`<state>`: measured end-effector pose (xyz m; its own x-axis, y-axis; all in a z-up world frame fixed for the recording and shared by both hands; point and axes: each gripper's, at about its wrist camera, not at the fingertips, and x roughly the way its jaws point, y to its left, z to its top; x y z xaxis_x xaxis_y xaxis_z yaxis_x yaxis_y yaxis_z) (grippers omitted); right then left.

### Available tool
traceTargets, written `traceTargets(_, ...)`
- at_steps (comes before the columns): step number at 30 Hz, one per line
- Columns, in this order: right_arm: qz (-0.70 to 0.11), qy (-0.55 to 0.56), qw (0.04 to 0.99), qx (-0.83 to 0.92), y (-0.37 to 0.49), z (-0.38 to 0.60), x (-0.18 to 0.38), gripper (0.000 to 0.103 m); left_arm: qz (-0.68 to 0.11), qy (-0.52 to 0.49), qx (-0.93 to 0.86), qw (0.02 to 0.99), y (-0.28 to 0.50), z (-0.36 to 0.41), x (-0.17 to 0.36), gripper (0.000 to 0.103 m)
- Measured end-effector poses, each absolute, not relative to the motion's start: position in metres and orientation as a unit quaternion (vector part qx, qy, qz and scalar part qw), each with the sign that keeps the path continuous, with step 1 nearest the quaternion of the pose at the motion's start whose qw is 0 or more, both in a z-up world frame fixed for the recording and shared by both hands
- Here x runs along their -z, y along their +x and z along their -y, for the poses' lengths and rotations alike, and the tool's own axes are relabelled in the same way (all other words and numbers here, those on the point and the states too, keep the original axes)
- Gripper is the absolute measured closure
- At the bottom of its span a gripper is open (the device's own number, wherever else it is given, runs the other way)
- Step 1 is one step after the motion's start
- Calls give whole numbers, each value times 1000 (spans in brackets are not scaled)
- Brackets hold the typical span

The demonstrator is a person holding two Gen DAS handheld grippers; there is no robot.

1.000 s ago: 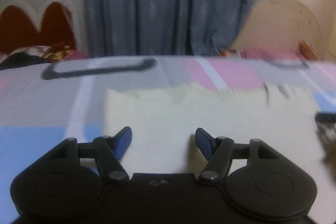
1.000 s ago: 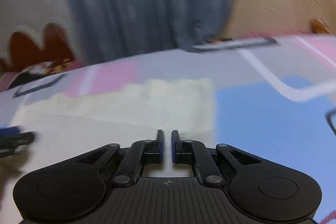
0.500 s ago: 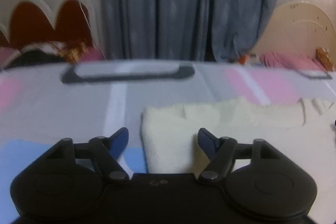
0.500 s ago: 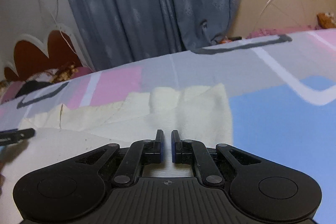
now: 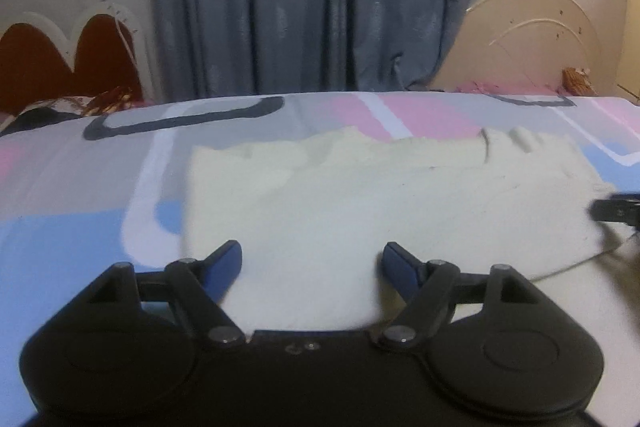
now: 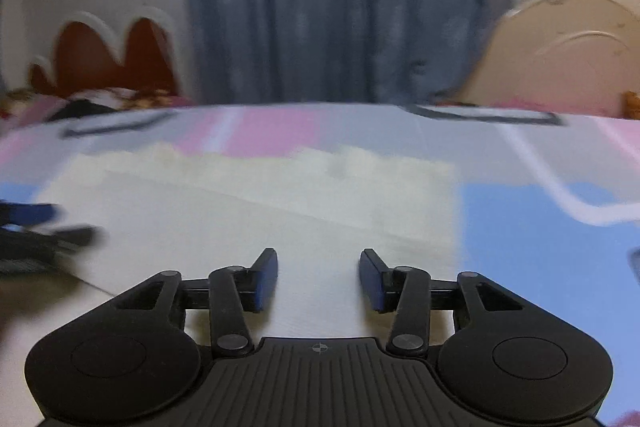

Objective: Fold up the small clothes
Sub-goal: 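Release the fabric and flatten the folded sweater with both grippers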

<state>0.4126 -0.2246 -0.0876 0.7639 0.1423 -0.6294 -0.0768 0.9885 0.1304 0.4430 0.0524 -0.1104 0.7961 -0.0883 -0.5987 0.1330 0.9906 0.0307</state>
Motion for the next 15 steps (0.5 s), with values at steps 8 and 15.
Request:
traceTargets(8, -351, 83, 929, -80, 387, 238, 83, 77, -320, 38, 46, 946, 431, -42, 114, 26)
traceTargets(15, -321, 84, 937, -106, 382, 226, 64, 80, -316, 49, 60, 946, 424, -10, 100, 26)
